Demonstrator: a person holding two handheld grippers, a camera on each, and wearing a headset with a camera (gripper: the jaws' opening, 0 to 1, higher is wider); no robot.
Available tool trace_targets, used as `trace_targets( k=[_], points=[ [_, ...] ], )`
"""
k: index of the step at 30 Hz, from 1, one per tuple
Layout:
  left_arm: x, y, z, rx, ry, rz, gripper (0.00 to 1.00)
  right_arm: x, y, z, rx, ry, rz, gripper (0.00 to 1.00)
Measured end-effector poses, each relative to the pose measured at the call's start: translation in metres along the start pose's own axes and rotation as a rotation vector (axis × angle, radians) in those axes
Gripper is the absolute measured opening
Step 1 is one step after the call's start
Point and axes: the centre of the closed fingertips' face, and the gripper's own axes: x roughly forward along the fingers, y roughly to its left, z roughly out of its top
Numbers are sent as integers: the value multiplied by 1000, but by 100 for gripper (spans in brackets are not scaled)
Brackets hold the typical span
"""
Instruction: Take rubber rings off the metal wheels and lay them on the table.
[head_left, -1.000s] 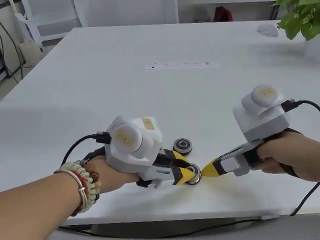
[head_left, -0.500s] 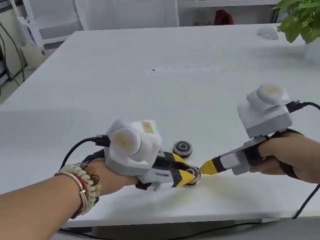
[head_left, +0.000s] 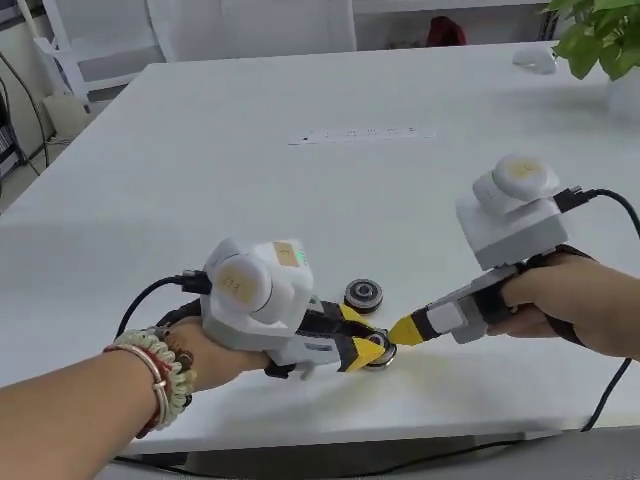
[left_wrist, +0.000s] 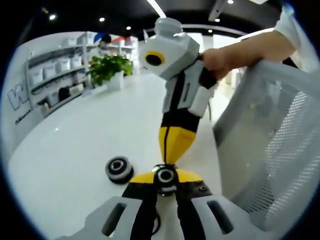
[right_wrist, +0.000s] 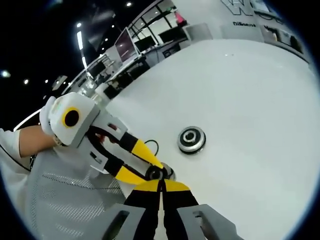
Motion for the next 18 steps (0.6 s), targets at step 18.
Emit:
trace_targets(
  k=[18],
  points=[
    [1,1,0,-5,1,10,14,3,10,5,4,-23,48,0]
  ],
)
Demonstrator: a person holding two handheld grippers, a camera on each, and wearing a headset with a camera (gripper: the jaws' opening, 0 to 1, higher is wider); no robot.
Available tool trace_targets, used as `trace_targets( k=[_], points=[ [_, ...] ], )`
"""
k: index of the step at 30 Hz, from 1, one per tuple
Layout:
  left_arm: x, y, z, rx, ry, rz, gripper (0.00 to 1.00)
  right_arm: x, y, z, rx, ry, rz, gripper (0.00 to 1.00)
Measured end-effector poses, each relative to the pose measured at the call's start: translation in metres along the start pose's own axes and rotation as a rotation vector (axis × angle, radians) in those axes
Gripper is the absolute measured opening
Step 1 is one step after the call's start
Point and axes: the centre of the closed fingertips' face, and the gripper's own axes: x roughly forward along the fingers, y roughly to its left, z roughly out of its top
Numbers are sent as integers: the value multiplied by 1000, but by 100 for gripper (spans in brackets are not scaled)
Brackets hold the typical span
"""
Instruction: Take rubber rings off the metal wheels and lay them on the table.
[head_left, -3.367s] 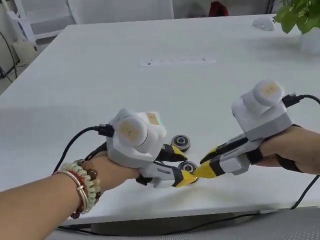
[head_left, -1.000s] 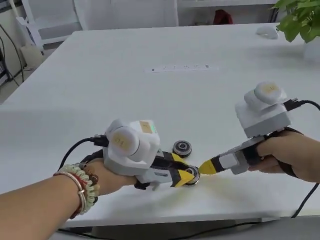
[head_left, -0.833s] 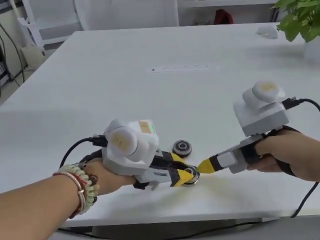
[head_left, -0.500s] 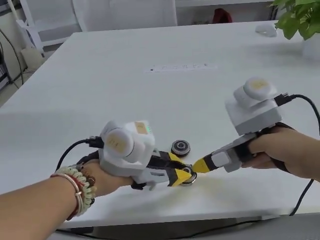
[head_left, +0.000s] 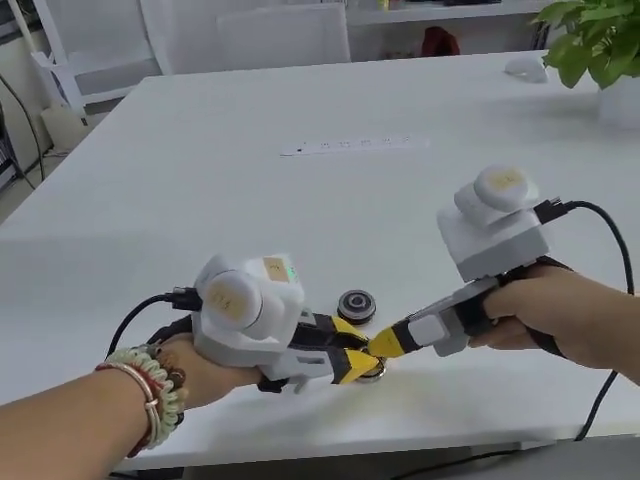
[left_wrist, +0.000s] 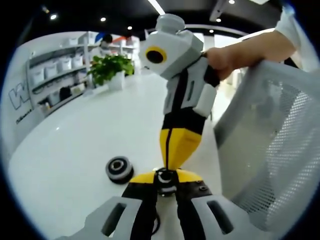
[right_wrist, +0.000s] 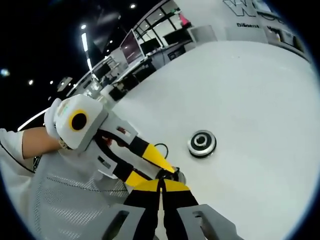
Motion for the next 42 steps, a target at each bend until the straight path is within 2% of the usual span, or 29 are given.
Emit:
trace_targets(
  k=[8,31,37,42],
  points=[
    [0,0,0,1,3,2,14,0,2,1,-16,-6,4,0],
    [0,0,0,10,1,-7,14,0,4,2,5,-13,19,0],
    [0,1,0,-11,-4,-5,15,-1,-2,1,42,-19,9,0],
    [-1,2,0,-2,11,-1,15,-5,-12,1,81,-34,-24,0]
  ],
)
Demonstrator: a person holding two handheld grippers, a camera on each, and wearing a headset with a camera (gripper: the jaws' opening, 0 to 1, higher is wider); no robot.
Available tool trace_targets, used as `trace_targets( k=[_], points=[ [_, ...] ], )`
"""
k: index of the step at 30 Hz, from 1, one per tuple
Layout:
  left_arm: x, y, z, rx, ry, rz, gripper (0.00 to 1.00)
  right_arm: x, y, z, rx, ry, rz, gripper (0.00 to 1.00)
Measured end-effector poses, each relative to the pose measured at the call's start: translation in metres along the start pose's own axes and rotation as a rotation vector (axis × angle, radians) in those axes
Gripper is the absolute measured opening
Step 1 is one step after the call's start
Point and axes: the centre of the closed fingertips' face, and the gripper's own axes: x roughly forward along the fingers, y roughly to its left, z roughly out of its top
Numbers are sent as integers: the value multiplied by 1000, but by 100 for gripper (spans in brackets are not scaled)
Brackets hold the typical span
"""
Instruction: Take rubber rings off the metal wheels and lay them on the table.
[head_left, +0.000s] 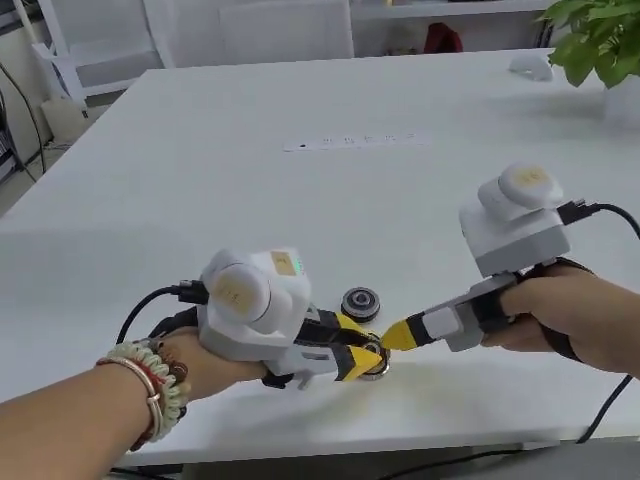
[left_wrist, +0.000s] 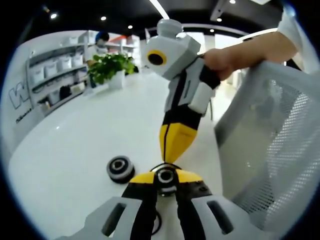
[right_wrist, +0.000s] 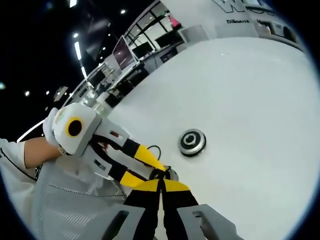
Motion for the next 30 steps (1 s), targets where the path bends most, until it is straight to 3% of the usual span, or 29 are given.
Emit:
trace_targets(
  k=[11,15,21,30],
  points=[
    [-4,1,-2,-2,12,-3,14,-1,-6,3,30,-20,-26,0],
    [-4,2,-3,2,10,-5,14,-1,-1,5,38,-30,-6,0],
    [-4,2,-3,2,7,-7,14,0,12,7,-27,-30,30,0],
    [-4,2,-3,0,2,-5,14,-3,17,15,7,-73,69,0]
  ],
)
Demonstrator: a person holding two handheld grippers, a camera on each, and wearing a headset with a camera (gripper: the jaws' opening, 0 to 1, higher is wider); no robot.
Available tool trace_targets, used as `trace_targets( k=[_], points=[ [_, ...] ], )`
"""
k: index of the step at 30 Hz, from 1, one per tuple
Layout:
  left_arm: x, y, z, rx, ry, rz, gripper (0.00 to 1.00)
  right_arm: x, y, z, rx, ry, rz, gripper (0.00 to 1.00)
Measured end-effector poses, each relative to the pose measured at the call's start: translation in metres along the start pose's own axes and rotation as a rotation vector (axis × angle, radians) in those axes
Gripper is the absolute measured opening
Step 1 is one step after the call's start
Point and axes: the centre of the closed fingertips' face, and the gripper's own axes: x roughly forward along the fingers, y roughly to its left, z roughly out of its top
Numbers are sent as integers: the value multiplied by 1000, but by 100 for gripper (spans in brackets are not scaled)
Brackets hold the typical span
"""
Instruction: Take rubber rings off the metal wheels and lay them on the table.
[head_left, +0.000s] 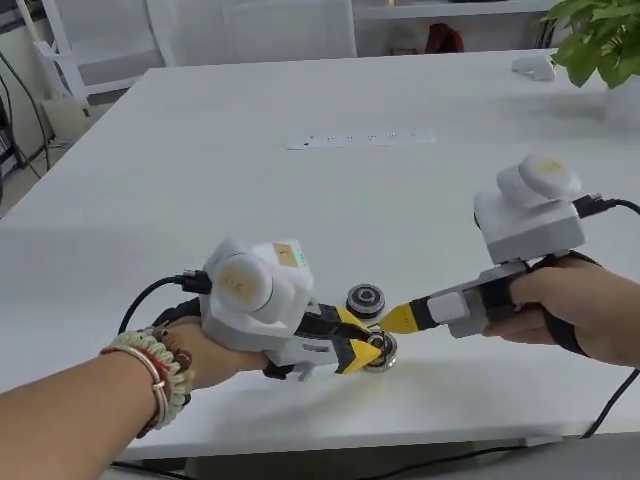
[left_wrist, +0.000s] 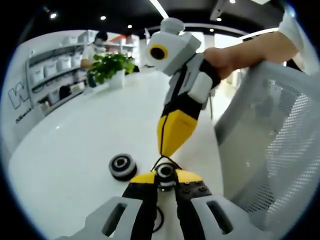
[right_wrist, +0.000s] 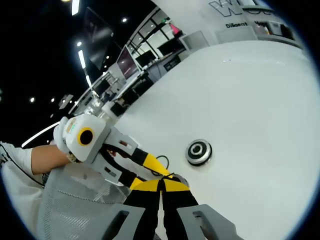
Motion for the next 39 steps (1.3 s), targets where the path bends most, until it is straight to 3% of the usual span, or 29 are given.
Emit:
trace_targets(
  k=[3,5,8,12,20,24,31,36,39],
  points=[
    [0,0,0,-9,-1,1,14,1,-9,-5,-66,40,-68,0],
    [0,0,0,-11,-2,4,14,2,-7,-5,-38,36,-55,0],
    [0,1,1,-35,6,8,14,1,-16,-8,-44,50,-95,0],
    [1,1,1,-53,18,6,14,2,-21,-14,-34,77,-111,0],
    [-8,2,-1,18,72,-9,15,0,-21,-10,-22,56,-112,0],
    [-14,1,11,45,32,-13,22,0,-21,-11,-11,55,-108,0],
    [-20,2,22,63,-1,-11,31,-2,-20,-9,-2,42,-101,0],
    [-28,9,26,46,-15,12,39,-3,-19,-8,2,36,-99,0],
    [-34,16,27,69,-8,49,42,-4,-19,-7,6,30,-100,0]
  ],
)
